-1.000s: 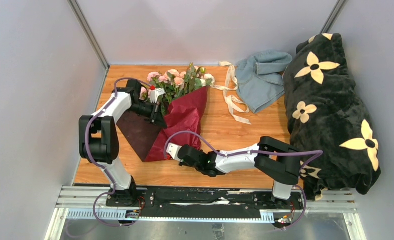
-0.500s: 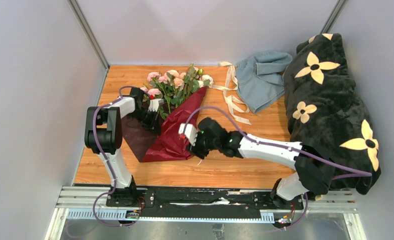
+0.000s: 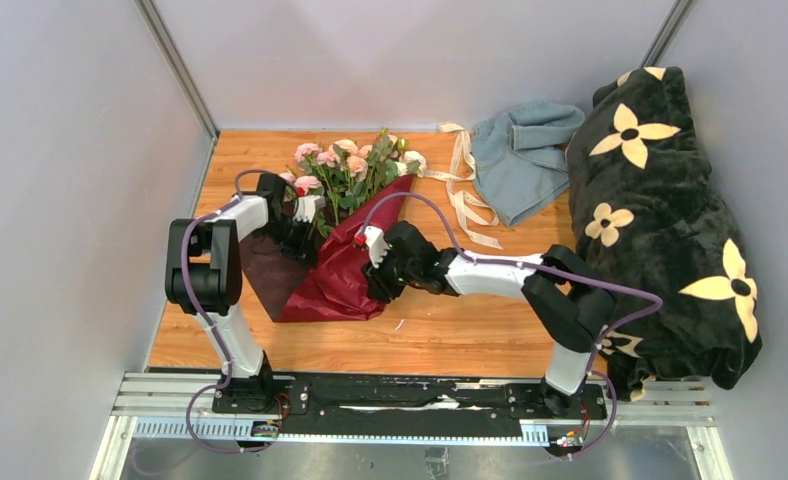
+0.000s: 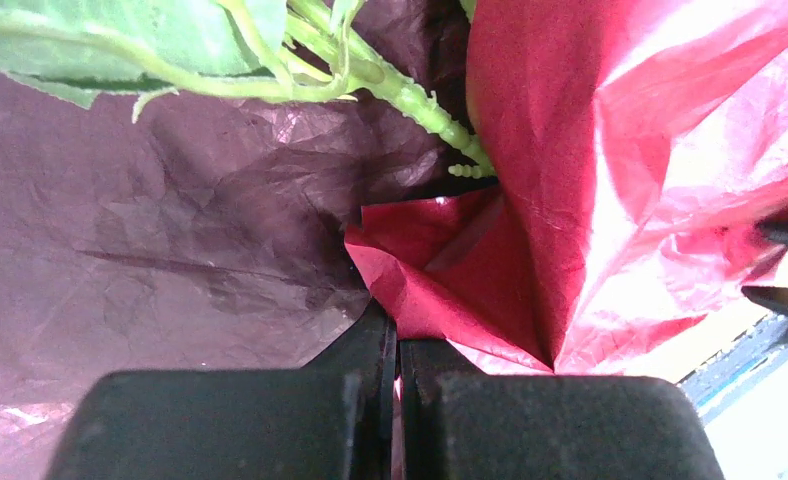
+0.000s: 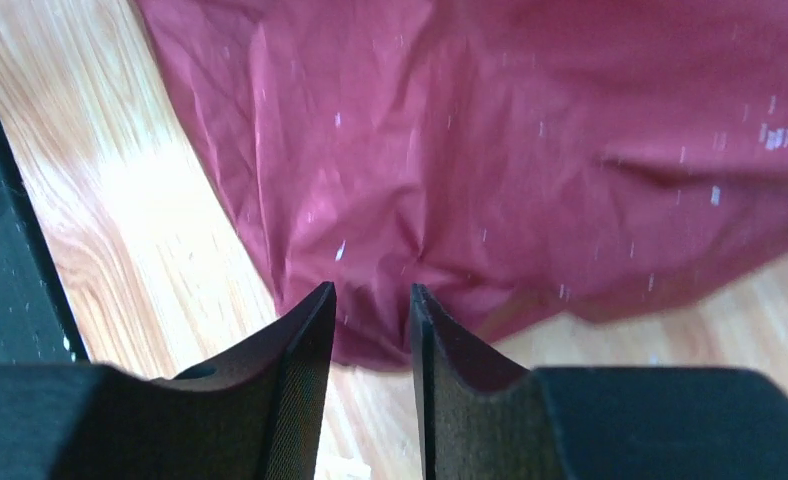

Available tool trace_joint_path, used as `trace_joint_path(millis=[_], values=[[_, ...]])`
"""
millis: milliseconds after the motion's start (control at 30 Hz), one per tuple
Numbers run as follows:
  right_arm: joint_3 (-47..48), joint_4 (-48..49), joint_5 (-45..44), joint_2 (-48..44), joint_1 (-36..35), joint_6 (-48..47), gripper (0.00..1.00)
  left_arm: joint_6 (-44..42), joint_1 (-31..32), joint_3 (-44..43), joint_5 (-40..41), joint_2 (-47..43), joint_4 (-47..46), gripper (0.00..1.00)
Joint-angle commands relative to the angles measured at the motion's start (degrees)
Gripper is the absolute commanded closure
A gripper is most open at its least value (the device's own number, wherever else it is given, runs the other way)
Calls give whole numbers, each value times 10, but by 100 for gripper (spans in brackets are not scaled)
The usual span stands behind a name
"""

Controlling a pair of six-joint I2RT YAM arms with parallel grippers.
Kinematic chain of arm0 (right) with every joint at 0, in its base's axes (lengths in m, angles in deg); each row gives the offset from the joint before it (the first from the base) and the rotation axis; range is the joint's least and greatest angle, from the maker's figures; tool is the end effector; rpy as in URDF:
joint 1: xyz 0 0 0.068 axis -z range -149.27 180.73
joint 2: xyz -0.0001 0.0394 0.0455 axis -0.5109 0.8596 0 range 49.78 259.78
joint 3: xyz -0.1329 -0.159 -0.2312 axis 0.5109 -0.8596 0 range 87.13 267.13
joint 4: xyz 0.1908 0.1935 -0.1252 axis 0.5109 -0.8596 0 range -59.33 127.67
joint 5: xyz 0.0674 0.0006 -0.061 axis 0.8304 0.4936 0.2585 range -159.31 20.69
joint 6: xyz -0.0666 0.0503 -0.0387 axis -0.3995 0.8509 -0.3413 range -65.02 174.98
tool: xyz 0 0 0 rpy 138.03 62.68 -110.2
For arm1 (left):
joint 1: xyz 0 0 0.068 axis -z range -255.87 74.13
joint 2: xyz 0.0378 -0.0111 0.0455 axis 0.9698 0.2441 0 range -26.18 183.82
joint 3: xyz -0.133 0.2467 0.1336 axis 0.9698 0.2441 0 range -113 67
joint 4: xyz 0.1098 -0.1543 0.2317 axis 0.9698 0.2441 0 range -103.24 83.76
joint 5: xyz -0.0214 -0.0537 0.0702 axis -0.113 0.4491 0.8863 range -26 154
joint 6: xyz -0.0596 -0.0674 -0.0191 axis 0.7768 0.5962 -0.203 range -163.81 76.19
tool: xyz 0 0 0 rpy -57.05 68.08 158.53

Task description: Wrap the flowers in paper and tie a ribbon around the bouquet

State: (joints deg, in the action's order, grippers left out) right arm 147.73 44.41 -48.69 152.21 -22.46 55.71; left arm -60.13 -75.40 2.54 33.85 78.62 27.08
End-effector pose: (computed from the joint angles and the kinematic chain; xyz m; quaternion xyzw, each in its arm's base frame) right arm 0.2531 0.3868 0.1769 -0.4599 0.7467 0.3472 0.3323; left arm 0.3767 -0.0445 0.1240 0.1614 0.9490 -0.2459 0.1137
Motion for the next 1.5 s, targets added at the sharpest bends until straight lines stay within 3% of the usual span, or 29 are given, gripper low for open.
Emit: trace_joint_path(millis=[0, 200, 433, 633, 1033, 1167, 1367, 1467], values=[[-69, 38, -25, -78, -5, 22, 61, -12, 2, -6, -3, -29, -4, 100], [-192, 154, -116, -177, -82, -92, 56, -10, 27, -29, -67, -56, 24, 100], [-151, 180, -261, -103, -156, -203, 51, 7, 33, -77, -115, -52, 54, 100], [-116, 181, -381, -57, -157, -170, 50, 12, 39, -84, -120, -59, 56, 100], [-107, 134, -526, -64, -192, -36, 55, 10, 55, -91, -108, -65, 56, 100], [-91, 89, -535, -76, -192, -15, 52, 8, 57, -94, -105, -66, 56, 100], [-98, 80, -474, -113, -187, -27, 39, 8, 61, -99, -102, -62, 56, 100], [-98, 76, -462, -109, -179, -29, 38, 7, 63, -99, -101, -64, 56, 100]])
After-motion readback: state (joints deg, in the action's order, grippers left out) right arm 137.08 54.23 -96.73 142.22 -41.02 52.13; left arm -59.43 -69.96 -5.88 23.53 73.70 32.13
